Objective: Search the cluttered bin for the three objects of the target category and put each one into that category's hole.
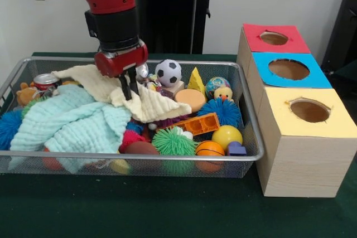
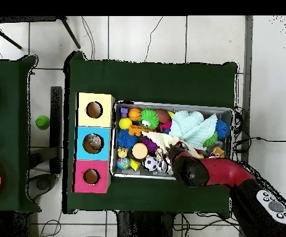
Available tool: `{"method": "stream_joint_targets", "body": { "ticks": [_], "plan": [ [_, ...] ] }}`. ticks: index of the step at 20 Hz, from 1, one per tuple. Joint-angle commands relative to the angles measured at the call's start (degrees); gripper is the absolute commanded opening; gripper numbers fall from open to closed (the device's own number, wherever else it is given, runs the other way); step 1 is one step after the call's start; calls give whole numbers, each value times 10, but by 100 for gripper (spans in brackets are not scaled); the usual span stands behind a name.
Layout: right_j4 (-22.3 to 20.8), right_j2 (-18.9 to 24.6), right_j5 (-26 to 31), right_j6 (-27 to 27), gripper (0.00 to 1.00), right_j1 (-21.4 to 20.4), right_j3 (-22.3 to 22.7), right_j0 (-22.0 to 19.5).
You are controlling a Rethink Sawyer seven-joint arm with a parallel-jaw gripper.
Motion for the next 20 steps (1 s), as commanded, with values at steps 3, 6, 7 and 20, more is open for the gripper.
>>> {"method": "stream_joint_targets", "body": {
  "ticks": [3, 6, 7, 20],
  "plan": [
    [30, 150, 58, -6, 0, 43, 70, -35],
    [24, 174, 47, -7, 0, 63, 74, -49],
    [25, 187, 48, -11, 0, 69, 77, -58],
    [3, 187, 36, 27, 0, 81, 50, -39]
  ]
}}
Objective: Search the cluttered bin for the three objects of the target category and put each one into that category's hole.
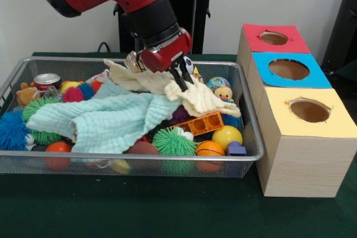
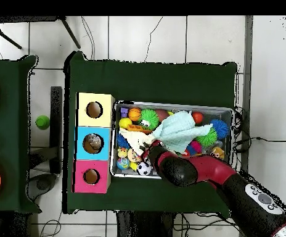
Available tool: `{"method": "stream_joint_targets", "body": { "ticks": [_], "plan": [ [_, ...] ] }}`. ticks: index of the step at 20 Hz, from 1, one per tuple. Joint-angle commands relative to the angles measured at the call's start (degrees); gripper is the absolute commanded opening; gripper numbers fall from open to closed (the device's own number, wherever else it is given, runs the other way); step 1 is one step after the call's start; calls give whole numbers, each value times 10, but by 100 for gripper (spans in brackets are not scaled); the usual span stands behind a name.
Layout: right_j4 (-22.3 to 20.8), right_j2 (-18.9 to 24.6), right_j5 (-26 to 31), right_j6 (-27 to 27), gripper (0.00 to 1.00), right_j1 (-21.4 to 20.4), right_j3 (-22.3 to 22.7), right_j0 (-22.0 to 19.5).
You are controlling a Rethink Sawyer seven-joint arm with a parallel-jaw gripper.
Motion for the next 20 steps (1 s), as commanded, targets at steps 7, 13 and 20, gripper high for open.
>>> {"method": "stream_joint_targets", "body": {
  "ticks": [7, 13, 20],
  "plan": [
    [9, 39, 38, 29, 0, 16, -18, 46],
    [1, 10, 57, 27, 0, 4, -32, 71],
    [7, 1, 80, 21, 0, -1, -39, 80]
  ]
}}
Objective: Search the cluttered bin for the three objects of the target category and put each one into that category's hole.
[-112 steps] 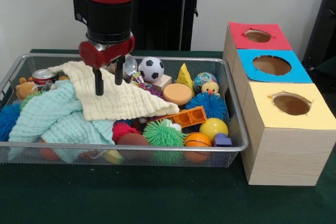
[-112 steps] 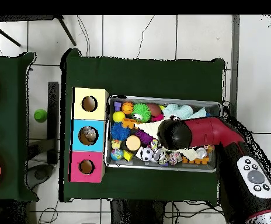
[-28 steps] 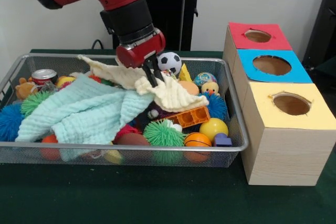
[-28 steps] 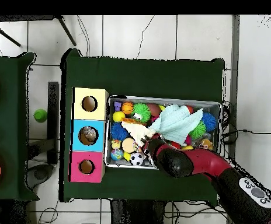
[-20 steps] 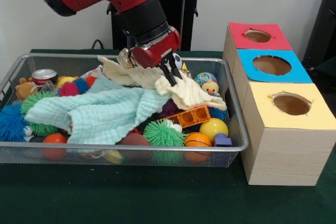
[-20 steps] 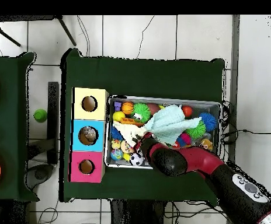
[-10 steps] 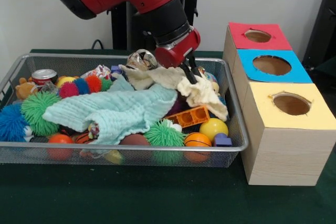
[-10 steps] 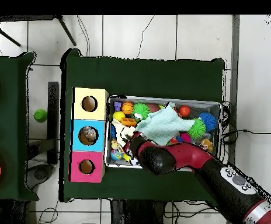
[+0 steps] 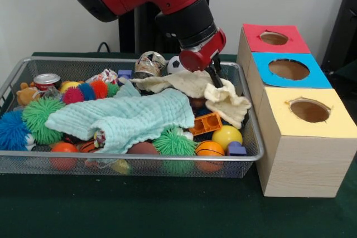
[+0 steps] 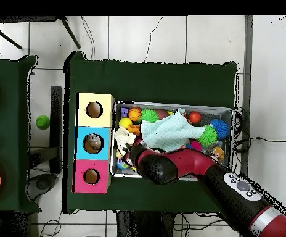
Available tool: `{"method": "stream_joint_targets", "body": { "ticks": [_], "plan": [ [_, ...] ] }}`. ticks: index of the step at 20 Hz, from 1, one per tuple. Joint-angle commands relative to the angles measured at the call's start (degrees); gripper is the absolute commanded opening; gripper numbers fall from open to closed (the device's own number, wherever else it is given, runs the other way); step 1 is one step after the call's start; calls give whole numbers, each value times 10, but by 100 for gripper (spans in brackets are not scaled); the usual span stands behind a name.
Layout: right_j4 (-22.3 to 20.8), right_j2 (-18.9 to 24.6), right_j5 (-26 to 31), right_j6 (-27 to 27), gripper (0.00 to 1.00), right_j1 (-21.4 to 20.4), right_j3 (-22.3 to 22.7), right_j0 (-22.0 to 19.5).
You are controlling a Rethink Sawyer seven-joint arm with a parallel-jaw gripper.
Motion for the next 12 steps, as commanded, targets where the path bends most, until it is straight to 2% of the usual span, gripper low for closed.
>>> {"method": "stream_joint_targets", "body": {
  "ticks": [1, 12],
  "plan": [
    [7, -7, 78, 20, 100, 1, -40, 11],
    [6, -16, 96, 20, 100, -7, -48, 25]
  ]
}}
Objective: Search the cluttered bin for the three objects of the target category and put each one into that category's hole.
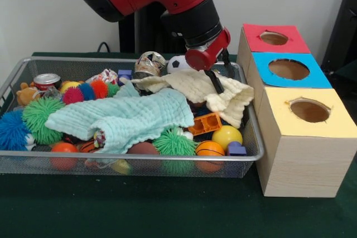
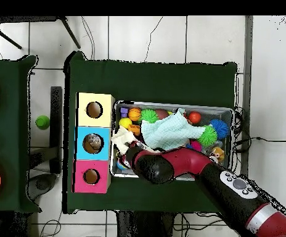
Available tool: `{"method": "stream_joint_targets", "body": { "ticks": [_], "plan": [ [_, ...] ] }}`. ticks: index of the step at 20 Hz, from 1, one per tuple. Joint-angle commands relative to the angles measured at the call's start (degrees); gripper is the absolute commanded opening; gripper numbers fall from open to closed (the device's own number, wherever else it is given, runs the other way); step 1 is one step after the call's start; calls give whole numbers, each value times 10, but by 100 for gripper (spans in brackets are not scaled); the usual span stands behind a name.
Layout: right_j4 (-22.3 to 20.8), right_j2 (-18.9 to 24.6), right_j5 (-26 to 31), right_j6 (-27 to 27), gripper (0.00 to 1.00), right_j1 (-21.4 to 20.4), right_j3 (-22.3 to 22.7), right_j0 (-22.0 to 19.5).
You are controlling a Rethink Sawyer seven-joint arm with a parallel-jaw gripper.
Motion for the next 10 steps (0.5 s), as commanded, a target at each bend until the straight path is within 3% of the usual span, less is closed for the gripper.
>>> {"method": "stream_joint_targets", "body": {
  "ticks": [1, 10],
  "plan": [
    [5, -16, 75, 19, 100, -7, -50, 12],
    [17, -10, 163, -23, 100, -65, -86, 10]
  ]
}}
